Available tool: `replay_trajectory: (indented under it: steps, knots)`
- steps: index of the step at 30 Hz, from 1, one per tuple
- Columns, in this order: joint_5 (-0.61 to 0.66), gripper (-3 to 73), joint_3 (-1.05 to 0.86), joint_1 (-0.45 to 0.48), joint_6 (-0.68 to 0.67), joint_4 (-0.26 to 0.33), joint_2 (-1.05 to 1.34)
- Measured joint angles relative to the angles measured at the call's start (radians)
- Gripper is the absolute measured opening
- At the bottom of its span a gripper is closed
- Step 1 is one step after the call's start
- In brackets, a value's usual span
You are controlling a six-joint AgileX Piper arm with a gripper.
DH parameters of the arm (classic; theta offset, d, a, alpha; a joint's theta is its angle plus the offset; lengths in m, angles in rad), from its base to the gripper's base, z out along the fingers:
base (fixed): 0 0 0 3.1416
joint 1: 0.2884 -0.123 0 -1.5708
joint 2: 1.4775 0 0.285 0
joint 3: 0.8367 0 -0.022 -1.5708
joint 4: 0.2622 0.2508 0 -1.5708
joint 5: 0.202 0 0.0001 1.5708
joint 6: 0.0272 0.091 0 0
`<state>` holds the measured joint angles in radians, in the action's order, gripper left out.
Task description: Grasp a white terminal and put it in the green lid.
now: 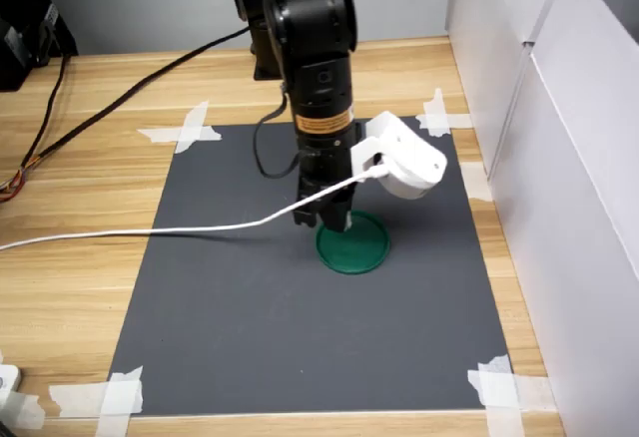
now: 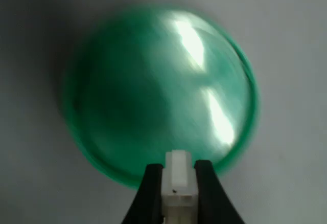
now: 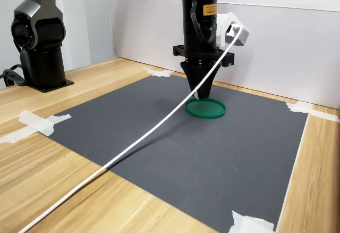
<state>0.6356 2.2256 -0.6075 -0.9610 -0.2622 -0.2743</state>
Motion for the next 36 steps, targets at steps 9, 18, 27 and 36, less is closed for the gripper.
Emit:
replay_trajectory:
  steps: [9, 18, 27, 36]
  knots:
    - [0.000, 16.9, -0.001, -0.026, 0.009, -0.029, -0.005]
    - [-0.008, 49.2, -0.001, -0.026, 0.043, -0.050, -0.036]
    - [-0.050, 54.3, -0.001, -0.026, 0.052, 0.015, 0.088]
    - [-0.075, 47.0, -0.003, -0.026, 0.116, 0.038, 0.260]
